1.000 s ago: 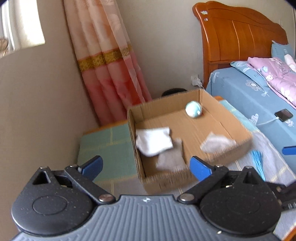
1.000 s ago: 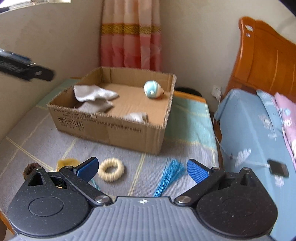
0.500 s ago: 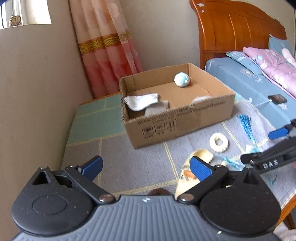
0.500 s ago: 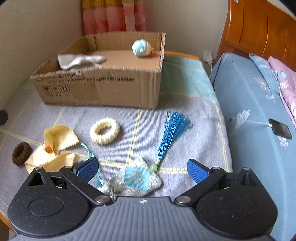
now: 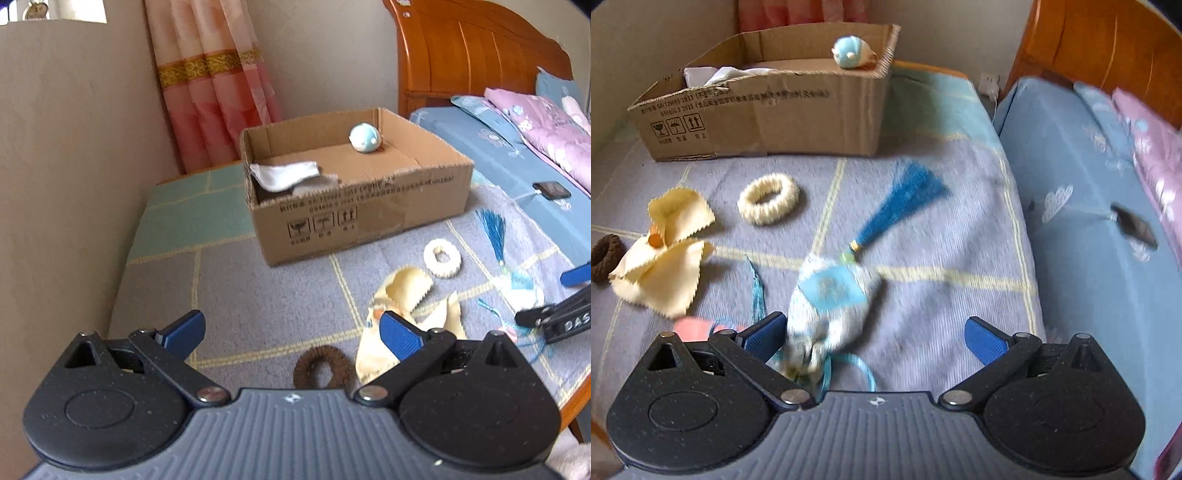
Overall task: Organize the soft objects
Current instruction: 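Close the left tool on the brown hair tie while the right tool approaches the floral sachet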
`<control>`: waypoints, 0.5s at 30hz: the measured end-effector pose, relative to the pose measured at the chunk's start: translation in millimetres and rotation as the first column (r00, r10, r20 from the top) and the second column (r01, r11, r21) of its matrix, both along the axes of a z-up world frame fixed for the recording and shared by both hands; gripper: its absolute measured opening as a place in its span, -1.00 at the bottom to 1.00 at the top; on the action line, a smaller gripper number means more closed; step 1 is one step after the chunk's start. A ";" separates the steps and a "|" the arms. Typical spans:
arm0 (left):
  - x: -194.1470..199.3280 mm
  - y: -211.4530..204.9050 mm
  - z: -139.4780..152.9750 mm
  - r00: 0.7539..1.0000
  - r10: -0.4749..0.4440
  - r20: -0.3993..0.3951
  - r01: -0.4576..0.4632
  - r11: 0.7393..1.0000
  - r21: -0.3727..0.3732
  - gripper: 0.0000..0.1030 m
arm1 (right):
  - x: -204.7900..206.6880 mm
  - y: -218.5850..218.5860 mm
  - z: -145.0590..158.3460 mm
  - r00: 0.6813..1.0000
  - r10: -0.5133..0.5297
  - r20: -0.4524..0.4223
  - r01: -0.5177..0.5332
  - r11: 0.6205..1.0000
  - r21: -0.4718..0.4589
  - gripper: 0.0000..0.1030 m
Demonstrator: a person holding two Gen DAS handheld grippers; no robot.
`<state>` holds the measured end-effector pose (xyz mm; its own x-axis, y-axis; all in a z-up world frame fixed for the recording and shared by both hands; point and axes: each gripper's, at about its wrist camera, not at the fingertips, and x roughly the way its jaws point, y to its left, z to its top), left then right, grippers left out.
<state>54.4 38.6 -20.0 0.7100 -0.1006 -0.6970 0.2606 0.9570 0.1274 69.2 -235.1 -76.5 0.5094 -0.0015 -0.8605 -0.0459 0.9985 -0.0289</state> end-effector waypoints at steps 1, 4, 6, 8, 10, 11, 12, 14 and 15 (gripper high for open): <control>-0.5 0.3 -2.7 1.000 -0.007 -0.008 0.007 1.000 0.001 0.95 | -3.2 -4.5 -0.7 1.000 -0.007 -0.003 0.007 1.000 0.025 1.00; -1.5 -0.8 -12.4 0.999 -0.032 -0.032 0.032 0.999 0.012 0.95 | -11.8 -7.8 -3.3 0.999 0.033 0.025 -0.034 0.999 0.020 1.00; -1.7 -0.3 -20.2 0.998 -0.039 -0.053 0.039 0.999 0.010 0.95 | -14.4 -8.9 -5.8 0.998 0.035 0.045 -0.036 0.999 0.021 1.00; -1.0 1.9 -27.1 0.996 -0.038 -0.077 0.039 0.999 0.002 0.95 | -16.0 -7.9 -7.2 0.998 0.029 0.062 -0.031 0.999 0.021 1.00; -0.6 4.4 -34.6 0.995 -0.033 -0.099 0.033 0.999 -0.003 0.95 | -17.2 -7.3 -8.1 0.997 0.026 0.076 -0.027 0.999 0.020 1.00; -0.6 5.3 -38.0 0.994 -0.030 -0.108 0.030 1.000 -0.002 0.94 | -17.5 -7.3 -8.3 0.996 0.025 0.082 -0.027 0.999 0.021 1.00; -0.2 6.5 -41.1 0.993 -0.029 -0.114 0.029 1.000 -0.002 0.93 | -17.8 -7.2 -8.2 0.996 0.024 0.088 -0.026 0.999 0.021 1.00; 0.8 8.2 -47.3 0.990 -0.029 -0.136 0.031 1.000 0.006 0.88 | -21.8 -7.0 -8.7 0.994 0.024 0.105 -0.026 0.999 0.021 1.00; 1.0 10.2 -49.6 0.990 -0.023 -0.142 0.025 1.000 0.012 0.90 | -22.9 -7.0 -9.1 0.993 0.026 0.113 -0.029 0.999 0.021 1.00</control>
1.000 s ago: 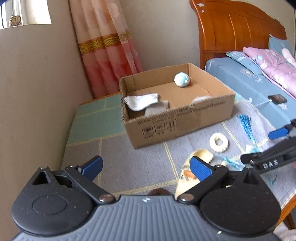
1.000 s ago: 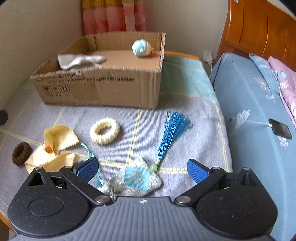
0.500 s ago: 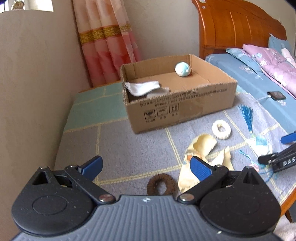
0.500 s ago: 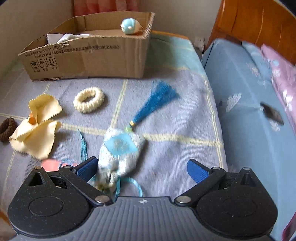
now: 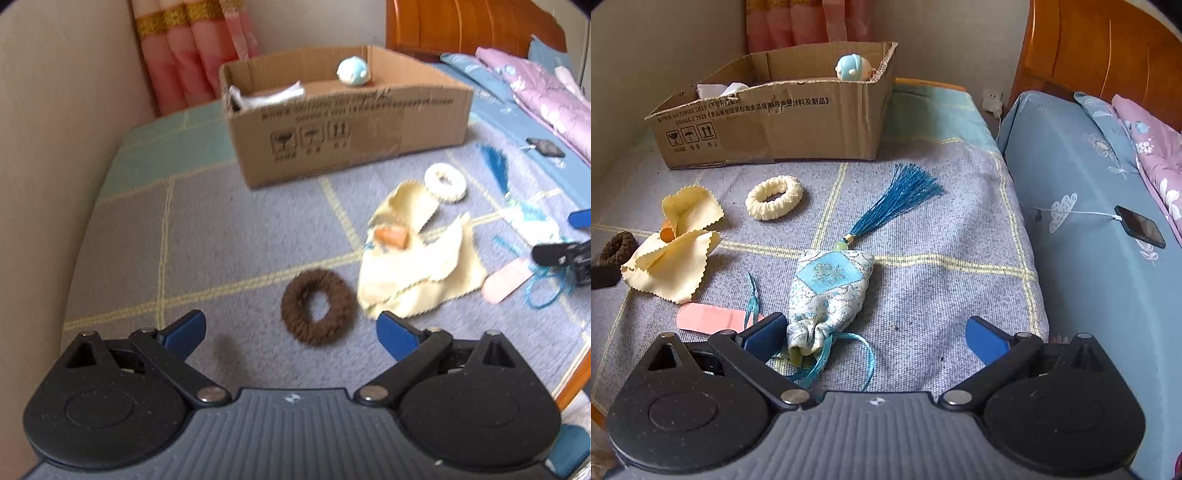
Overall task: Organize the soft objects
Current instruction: 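Close the left tool on the brown hair tie while the right tool approaches the floral sachet, then close the right tool on the blue-white floral sachet while the left tool holds the hair tie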
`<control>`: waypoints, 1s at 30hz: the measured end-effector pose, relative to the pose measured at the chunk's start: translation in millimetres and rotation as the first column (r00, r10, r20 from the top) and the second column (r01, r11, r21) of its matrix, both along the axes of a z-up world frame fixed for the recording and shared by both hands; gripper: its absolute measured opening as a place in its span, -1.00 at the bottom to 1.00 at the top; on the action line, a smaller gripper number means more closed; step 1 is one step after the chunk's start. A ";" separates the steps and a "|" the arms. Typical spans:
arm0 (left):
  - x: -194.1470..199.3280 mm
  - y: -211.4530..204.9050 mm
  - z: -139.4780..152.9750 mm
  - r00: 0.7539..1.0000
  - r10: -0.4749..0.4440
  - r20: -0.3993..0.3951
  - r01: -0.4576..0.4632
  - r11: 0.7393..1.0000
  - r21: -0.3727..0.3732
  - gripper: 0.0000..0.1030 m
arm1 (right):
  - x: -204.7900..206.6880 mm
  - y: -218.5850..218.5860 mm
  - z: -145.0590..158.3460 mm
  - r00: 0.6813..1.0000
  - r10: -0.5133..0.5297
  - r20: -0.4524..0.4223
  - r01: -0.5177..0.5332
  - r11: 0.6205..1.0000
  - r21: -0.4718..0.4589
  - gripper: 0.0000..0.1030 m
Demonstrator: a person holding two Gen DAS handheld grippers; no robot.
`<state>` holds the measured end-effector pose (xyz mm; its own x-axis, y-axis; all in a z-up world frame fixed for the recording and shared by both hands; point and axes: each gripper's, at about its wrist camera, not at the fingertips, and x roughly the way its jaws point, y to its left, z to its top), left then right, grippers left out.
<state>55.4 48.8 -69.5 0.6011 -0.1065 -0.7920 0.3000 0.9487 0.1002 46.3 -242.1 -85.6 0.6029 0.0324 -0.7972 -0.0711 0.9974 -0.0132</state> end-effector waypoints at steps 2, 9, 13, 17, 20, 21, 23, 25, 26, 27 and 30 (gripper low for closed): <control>-1.2 6.1 -1.1 1.000 0.006 -0.003 -0.006 1.000 -0.022 0.89 | -1.6 -0.6 -0.9 1.000 0.009 0.016 -0.009 1.000 0.000 1.00; 4.5 13.0 -2.3 0.999 0.045 0.001 -0.045 0.998 -0.048 0.84 | -2.4 -1.8 -2.4 0.999 0.030 0.038 -0.030 1.000 0.001 1.00; 8.2 2.6 1.7 1.000 0.011 0.008 -0.011 0.997 -0.073 0.24 | -3.2 -0.1 -2.4 0.999 0.033 0.044 -0.033 0.999 0.000 1.00; 7.2 -4.2 3.5 1.000 -0.013 0.006 0.014 0.995 -0.095 -0.20 | -3.8 2.0 -2.4 0.998 0.044 0.047 -0.044 0.999 -0.002 1.00; 5.9 -5.2 4.1 1.000 -0.008 0.007 0.009 0.995 -0.099 -0.28 | -5.7 3.4 -2.3 0.997 0.060 0.049 -0.060 0.998 -0.002 1.00; 5.5 -5.1 4.3 1.000 -0.005 0.009 0.006 0.995 -0.096 -0.28 | -6.0 4.2 -2.2 0.997 0.064 0.049 -0.064 0.998 -0.003 1.00; 5.7 -3.7 4.8 1.000 0.013 0.015 -0.012 0.997 -0.078 -0.28 | -6.4 5.5 -2.3 0.996 0.067 0.050 -0.067 0.998 -0.003 1.00; 7.5 -1.1 4.7 1.000 0.025 0.017 -0.024 0.997 -0.070 -0.28 | -6.4 8.1 -2.0 0.996 0.083 0.045 -0.083 0.997 -0.004 1.00; 7.6 0.6 4.9 0.999 0.033 0.015 -0.032 0.997 -0.071 -0.28 | -6.5 9.5 -1.9 0.995 0.089 0.046 -0.088 0.996 -0.006 1.00; 8.0 2.0 4.8 0.999 0.038 0.014 -0.036 0.997 -0.073 -0.28 | -6.5 10.8 -1.9 0.995 0.094 0.046 -0.094 0.996 -0.007 1.00; 7.1 2.1 4.3 0.999 0.043 0.019 -0.042 0.997 -0.071 -0.28 | -5.8 16.0 -1.8 0.992 0.119 0.044 -0.119 0.993 -0.004 1.00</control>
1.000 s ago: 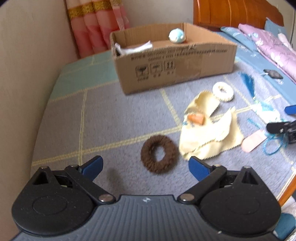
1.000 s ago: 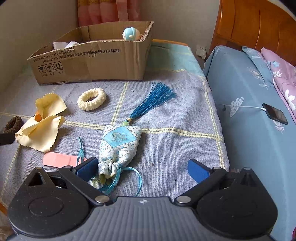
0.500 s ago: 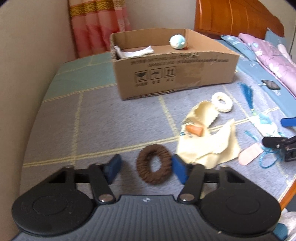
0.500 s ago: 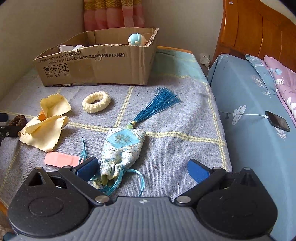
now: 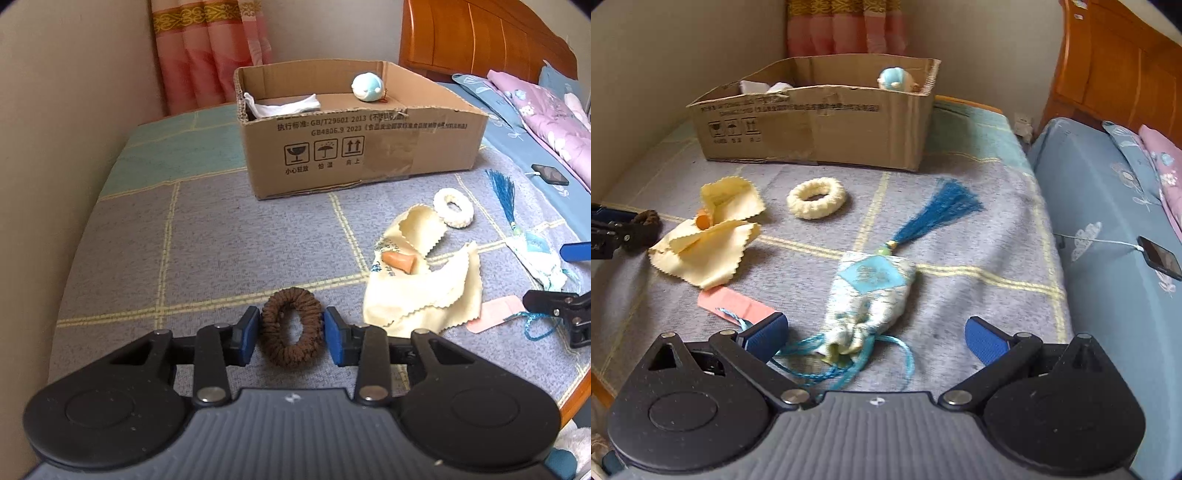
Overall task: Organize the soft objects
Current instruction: 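Close the right tool on the blue-white floral sachet while the left tool holds the hair tie, then carry floral sachet and hair tie into the box and open both tools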
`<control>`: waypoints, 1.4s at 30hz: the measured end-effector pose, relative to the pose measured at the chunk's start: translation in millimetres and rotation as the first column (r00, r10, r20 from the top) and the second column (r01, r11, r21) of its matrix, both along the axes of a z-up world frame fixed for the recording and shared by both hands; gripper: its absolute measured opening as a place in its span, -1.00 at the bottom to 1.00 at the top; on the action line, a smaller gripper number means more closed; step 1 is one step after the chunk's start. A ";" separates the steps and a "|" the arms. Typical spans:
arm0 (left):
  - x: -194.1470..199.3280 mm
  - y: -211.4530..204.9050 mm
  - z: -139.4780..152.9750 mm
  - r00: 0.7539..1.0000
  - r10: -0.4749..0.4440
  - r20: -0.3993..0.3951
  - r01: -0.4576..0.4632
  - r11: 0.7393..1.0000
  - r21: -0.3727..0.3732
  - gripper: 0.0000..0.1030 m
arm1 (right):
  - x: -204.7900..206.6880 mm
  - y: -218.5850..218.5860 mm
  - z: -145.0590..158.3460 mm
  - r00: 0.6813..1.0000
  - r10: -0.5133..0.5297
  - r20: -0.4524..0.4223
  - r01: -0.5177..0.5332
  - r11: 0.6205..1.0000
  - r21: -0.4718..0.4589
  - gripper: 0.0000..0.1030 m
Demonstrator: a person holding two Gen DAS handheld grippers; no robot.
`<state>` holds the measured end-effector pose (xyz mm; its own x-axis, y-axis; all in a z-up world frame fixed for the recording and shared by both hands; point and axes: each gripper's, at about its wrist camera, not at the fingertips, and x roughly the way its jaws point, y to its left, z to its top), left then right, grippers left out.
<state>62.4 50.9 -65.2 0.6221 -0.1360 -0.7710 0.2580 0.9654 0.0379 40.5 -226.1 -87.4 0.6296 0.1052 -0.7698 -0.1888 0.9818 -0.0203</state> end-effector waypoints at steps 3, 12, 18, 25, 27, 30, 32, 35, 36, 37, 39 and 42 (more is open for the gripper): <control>-0.7 -0.9 -0.3 1.000 0.003 0.002 -0.003 1.000 0.000 -0.28 | 0.1 5.9 1.4 1.000 0.012 0.012 -0.012 1.000 -0.013 0.89; -0.7 1.1 -1.1 1.000 0.003 0.003 -0.003 1.000 -0.017 -0.28 | 3.5 13.5 8.8 0.999 0.028 0.037 -0.027 0.999 -0.019 0.42; -2.8 2.0 0.5 1.000 -0.005 0.000 0.005 1.000 -0.025 -0.37 | 5.4 17.6 11.0 0.999 0.029 0.036 -0.028 0.999 -0.028 -0.04; -9.0 0.5 12.5 0.999 -0.032 0.019 0.033 0.999 -0.015 -0.37 | 2.1 18.1 18.1 0.999 0.031 0.041 -0.029 0.999 -0.033 -0.23; -11.4 -0.5 19.0 0.999 -0.045 0.030 0.046 0.999 -0.011 -0.37 | -0.8 16.9 26.0 0.997 0.046 0.061 -0.044 0.999 -0.027 -0.24; -13.7 -2.2 27.3 0.997 -0.063 0.042 0.063 0.998 -0.014 -0.37 | -3.7 14.2 38.1 0.994 0.063 0.088 -0.061 0.998 -0.031 -0.24; -15.4 -3.9 31.5 0.996 -0.075 0.048 0.075 0.997 -0.011 -0.37 | -4.5 12.0 46.4 0.992 0.079 0.100 -0.076 0.996 -0.035 -0.24; -15.9 -6.5 34.5 0.995 -0.086 0.058 0.086 0.996 -0.003 -0.37 | -6.1 10.6 60.1 0.986 0.108 0.127 -0.102 0.993 -0.059 -0.24; -15.6 -6.9 35.1 0.994 -0.087 0.058 0.088 0.996 -0.005 -0.37 | -6.4 9.4 65.4 0.983 0.120 0.137 -0.113 0.992 -0.063 -0.24; -15.7 -7.2 35.7 0.994 -0.089 0.058 0.090 0.996 -0.008 -0.37 | -6.1 8.0 70.0 0.981 0.130 0.144 -0.122 0.990 -0.065 -0.24; -14.6 -7.7 36.7 0.994 -0.090 0.059 0.091 0.996 -0.013 -0.37 | -4.8 5.7 80.7 0.976 0.144 0.160 -0.135 0.989 -0.066 -0.24; -11.8 -7.4 39.3 0.995 -0.083 0.062 0.085 0.996 -0.026 -0.37 | -0.2 2.3 97.7 0.970 0.161 0.183 -0.153 0.986 -0.061 -0.24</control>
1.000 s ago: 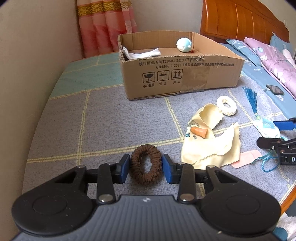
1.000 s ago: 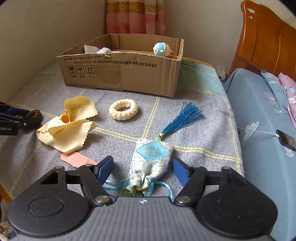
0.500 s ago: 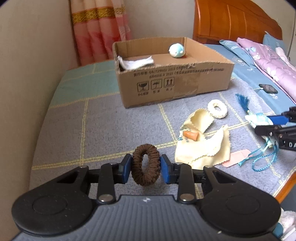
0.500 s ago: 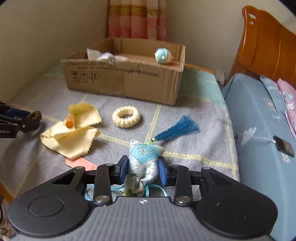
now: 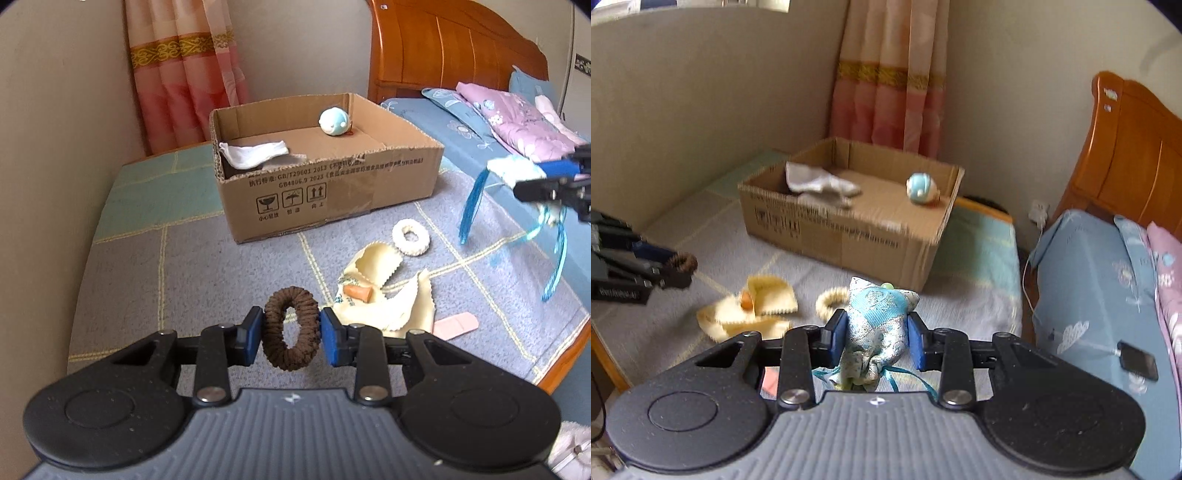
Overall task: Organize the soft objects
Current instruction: 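Carry floral sachet and hair tie into the box and open both tools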
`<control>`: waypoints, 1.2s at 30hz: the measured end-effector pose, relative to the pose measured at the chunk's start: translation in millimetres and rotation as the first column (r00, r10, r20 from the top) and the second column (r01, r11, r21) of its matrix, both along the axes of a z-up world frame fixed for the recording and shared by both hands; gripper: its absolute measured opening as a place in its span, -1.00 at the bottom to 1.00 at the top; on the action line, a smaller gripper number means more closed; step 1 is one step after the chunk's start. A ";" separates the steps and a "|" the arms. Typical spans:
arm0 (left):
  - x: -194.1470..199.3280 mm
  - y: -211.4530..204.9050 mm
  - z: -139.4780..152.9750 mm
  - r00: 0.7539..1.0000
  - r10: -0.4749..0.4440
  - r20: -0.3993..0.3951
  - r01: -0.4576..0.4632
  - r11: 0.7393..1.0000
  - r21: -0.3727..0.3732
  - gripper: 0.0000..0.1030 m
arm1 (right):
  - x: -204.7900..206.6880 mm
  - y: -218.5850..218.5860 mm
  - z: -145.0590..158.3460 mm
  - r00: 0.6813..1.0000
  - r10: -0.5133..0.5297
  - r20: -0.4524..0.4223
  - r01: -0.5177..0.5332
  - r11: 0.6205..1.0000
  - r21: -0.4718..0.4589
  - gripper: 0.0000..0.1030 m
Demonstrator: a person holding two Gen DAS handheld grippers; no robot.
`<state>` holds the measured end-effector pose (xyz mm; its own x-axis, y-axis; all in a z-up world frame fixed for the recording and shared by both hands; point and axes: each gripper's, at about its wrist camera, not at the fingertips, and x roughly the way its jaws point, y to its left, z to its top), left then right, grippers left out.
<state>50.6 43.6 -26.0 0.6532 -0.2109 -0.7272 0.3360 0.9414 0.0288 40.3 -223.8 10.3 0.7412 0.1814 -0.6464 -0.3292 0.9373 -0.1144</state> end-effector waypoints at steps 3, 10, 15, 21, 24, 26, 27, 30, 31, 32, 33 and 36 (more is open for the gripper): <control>0.9 0.6 5.3 1.000 0.003 0.012 -0.003 1.000 -0.018 -0.37 | 6.6 0.6 15.6 0.999 0.027 0.025 -0.027 1.000 0.000 -0.24; 5.2 3.6 13.0 0.999 0.013 0.032 -0.012 1.000 -0.021 -0.37 | 36.2 13.0 48.9 0.990 0.089 0.112 -0.086 0.996 -0.034 -0.24; 9.5 11.0 15.1 0.998 0.048 0.038 -0.046 0.998 -0.039 -0.37 | 74.5 24.8 73.6 0.977 0.116 0.177 -0.110 0.993 -0.045 -0.24; 14.0 20.4 16.6 0.996 0.082 0.039 -0.080 0.996 -0.038 -0.37 | 136.0 41.4 86.2 0.975 0.126 0.186 -0.118 0.991 -0.055 -0.23; 17.1 23.5 16.2 0.995 0.096 0.038 -0.095 0.995 -0.035 -0.37 | 163.8 49.7 82.4 0.980 0.115 0.163 -0.109 0.993 -0.045 -0.20; 19.9 24.5 15.9 0.994 0.101 0.035 -0.100 0.994 -0.034 -0.37 | 176.9 55.1 76.9 0.983 0.104 0.150 -0.100 0.994 -0.035 0.11; 21.2 24.9 15.9 0.994 0.103 0.035 -0.101 0.994 -0.033 -0.37 | 182.5 57.7 72.9 0.985 0.096 0.143 -0.093 0.995 -0.032 0.48; 24.1 24.5 17.4 0.994 0.100 0.039 -0.099 0.995 -0.026 -0.37 | 186.6 59.7 61.9 0.987 0.089 0.131 -0.088 0.996 -0.016 0.63; 25.4 24.1 18.3 0.994 0.099 0.040 -0.098 0.995 -0.024 -0.37 | 186.2 59.6 59.1 0.989 0.090 0.116 -0.090 0.996 -0.012 0.63; 26.3 23.7 19.0 0.995 0.096 0.040 -0.096 0.995 -0.021 -0.37 | 184.4 58.7 56.2 0.991 0.088 0.104 -0.087 0.996 -0.008 0.63; 27.7 22.6 20.1 0.995 0.093 0.043 -0.092 0.996 -0.016 -0.37 | 182.2 58.1 53.5 0.992 0.082 0.098 -0.082 0.997 -0.006 0.67; 31.1 19.0 26.1 0.995 0.079 0.059 -0.079 0.997 -0.001 -0.37 | 174.3 54.9 48.5 0.995 0.064 0.075 -0.064 0.998 0.000 0.77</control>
